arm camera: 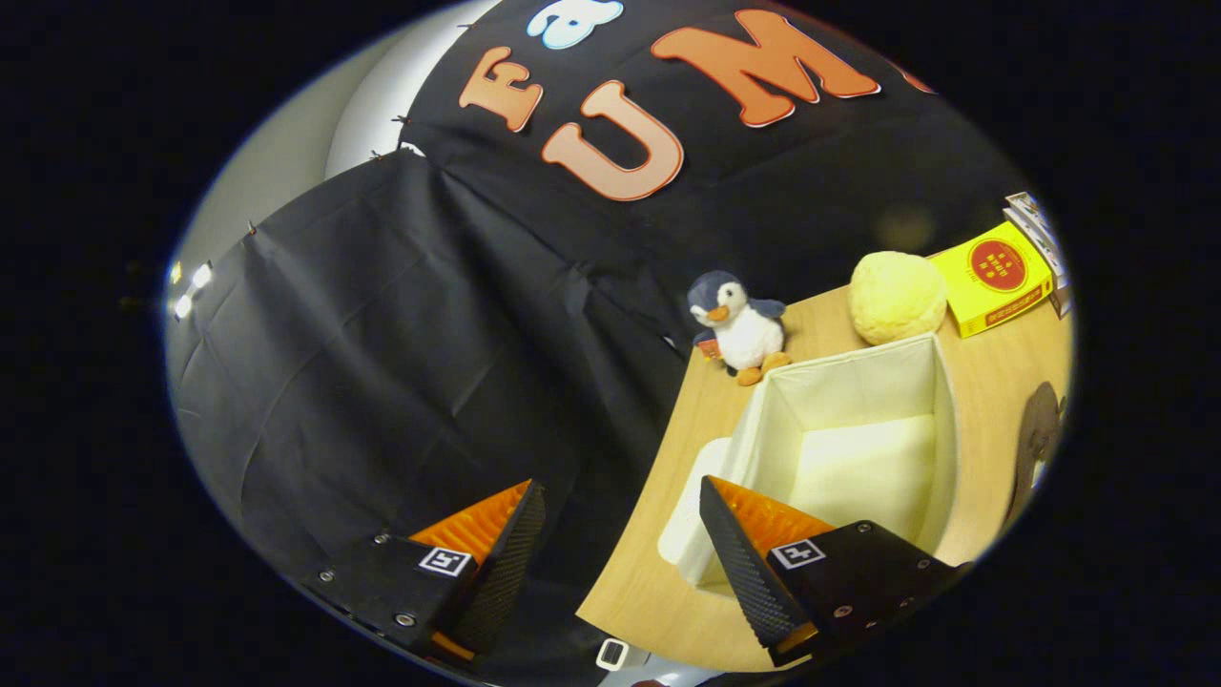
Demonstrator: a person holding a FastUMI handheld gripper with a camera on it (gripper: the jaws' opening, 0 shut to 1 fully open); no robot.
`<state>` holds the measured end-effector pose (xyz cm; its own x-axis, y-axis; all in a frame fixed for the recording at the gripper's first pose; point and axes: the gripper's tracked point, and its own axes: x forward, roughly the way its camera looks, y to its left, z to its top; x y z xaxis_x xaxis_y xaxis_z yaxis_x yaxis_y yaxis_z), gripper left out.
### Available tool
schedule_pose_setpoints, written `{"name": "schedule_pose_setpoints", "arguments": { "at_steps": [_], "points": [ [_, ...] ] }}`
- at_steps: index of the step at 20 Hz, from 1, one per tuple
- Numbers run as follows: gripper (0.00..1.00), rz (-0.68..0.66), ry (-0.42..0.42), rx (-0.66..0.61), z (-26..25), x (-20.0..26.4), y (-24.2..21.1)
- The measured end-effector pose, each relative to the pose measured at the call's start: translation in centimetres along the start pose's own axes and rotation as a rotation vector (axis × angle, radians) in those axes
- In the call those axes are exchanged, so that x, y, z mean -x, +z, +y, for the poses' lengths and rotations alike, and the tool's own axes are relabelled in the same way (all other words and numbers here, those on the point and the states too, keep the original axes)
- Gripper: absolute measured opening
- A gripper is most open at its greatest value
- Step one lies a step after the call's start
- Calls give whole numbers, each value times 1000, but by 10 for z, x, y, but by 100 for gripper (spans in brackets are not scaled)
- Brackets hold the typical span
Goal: Open the storage box then place both shoes into the box .Put the left shoe in first, then the right shoe, with the right side of both shoes facing outward in a uniform manner.
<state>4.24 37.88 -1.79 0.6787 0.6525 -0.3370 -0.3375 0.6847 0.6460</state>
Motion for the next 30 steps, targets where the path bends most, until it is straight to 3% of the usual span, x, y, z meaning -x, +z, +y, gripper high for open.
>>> {"name": "schedule_pose_setpoints", "arguments": {
  "at_steps": [8,18,26,30],
  "points": [
    [98,-63,-290,71,-136,67,15],
    [98,-94,-625,121,-303,162,1],
    [96,-79,-761,165,-379,187,-35],
    [86,-46,-784,156,-404,179,-48]
  ]
}}
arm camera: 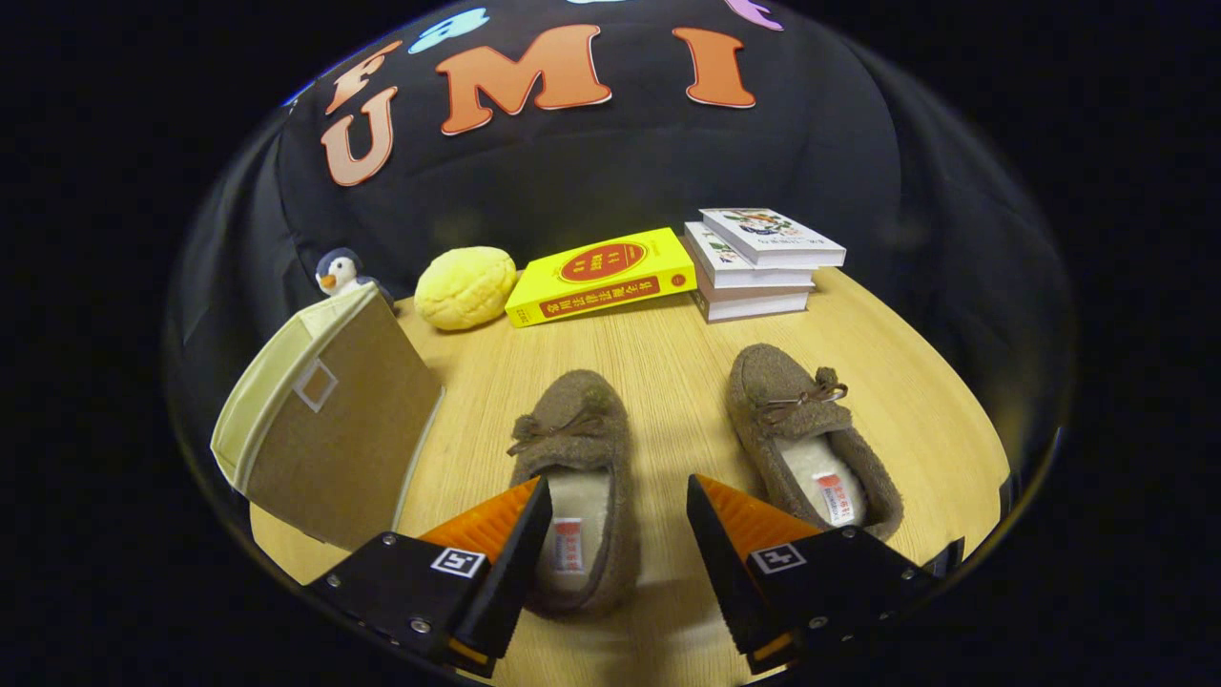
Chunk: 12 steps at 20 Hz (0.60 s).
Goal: Open the storage box then place both shoes into the box .Put the left shoe in first, then the right shoe, with the right side of both shoes facing outward in a uniform manner.
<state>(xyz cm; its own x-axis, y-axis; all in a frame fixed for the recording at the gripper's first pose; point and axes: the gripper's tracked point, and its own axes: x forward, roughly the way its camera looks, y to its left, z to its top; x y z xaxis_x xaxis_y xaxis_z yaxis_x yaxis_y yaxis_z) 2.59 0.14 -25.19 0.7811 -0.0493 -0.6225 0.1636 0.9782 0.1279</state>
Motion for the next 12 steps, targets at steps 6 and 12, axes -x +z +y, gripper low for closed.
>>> {"name": "schedule_pose_setpoints", "arguments": {
  "at_steps": [6,12],
  "points": [
    [53,32,-1,-6,-1,-35,-11],
    [8,62,-12,4,3,-47,-14]
  ]
}}
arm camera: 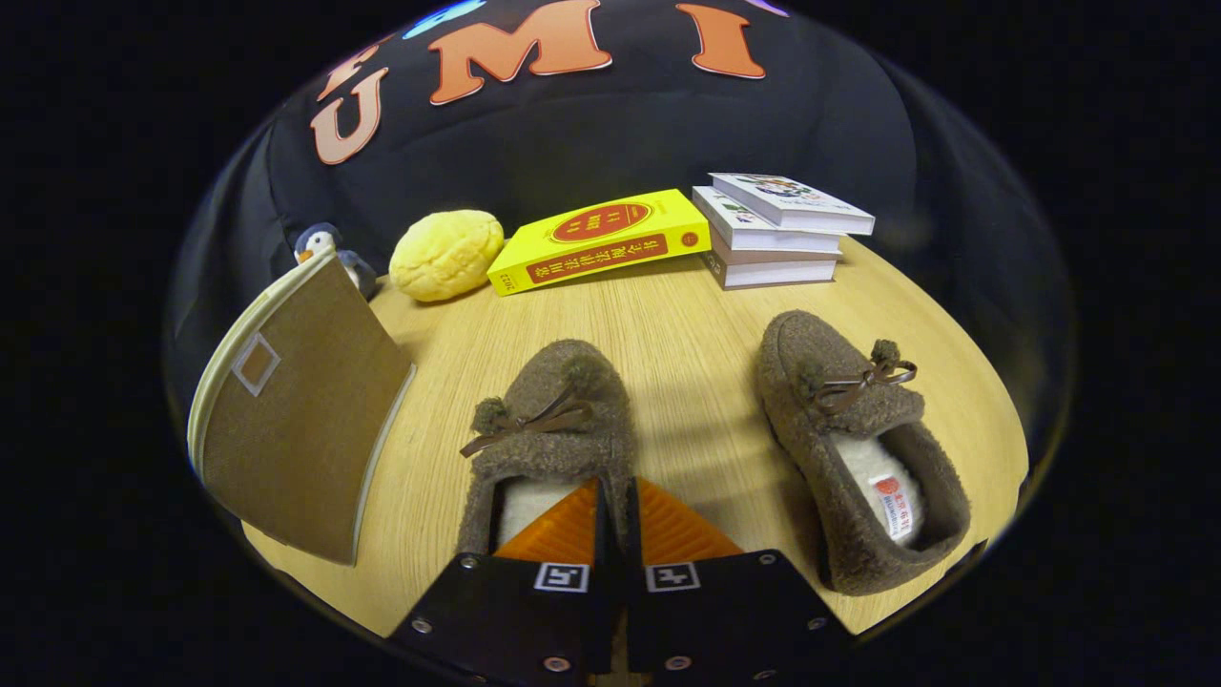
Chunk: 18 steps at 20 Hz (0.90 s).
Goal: Open the storage box then place both shoes into the box .Put the left shoe in first, then the right shoe, with the right side of both shoes facing outward in a uniform manner.
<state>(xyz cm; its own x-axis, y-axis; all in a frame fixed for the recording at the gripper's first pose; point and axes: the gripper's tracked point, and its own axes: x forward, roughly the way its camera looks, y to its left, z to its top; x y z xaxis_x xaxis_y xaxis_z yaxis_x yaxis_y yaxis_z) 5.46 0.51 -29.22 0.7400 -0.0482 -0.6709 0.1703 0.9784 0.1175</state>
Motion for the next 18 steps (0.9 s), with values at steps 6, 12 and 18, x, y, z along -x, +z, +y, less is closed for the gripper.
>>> {"name": "schedule_pose_setpoints", "arguments": {
  "at_steps": [6,12,18],
  "points": [
    [1,-19,-25,-63,7,19,19],
    [1,-123,-63,-112,22,76,70],
    [1,-245,-79,-140,75,137,135]
  ]
}}
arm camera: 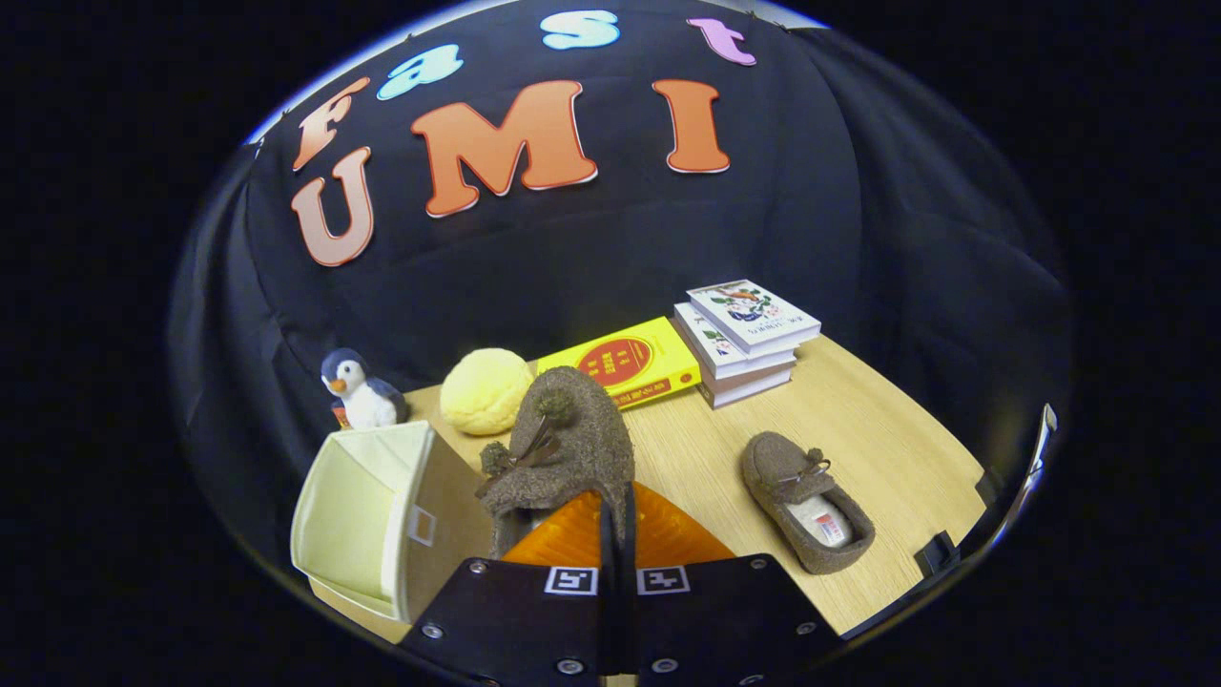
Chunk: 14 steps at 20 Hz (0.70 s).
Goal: Open the storage box then place both shoes into the box .Put the left shoe in first, then the right shoe, with the right side of both shoes facing outward in a uniform manner.
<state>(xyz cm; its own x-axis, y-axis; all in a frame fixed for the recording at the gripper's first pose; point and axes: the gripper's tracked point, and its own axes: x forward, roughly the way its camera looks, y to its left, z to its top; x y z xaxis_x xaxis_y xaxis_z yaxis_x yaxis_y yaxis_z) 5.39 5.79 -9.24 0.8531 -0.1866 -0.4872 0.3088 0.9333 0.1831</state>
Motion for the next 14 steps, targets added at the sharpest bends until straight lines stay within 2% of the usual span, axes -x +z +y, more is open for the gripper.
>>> {"name": "schedule_pose_setpoints", "arguments": {
  "at_steps": [6,10,14],
  "points": [
    [1,-49,98,-9,98,26,25],
    [1,-21,155,3,156,26,8],
    [1,49,192,19,202,14,-32]
  ]
}}
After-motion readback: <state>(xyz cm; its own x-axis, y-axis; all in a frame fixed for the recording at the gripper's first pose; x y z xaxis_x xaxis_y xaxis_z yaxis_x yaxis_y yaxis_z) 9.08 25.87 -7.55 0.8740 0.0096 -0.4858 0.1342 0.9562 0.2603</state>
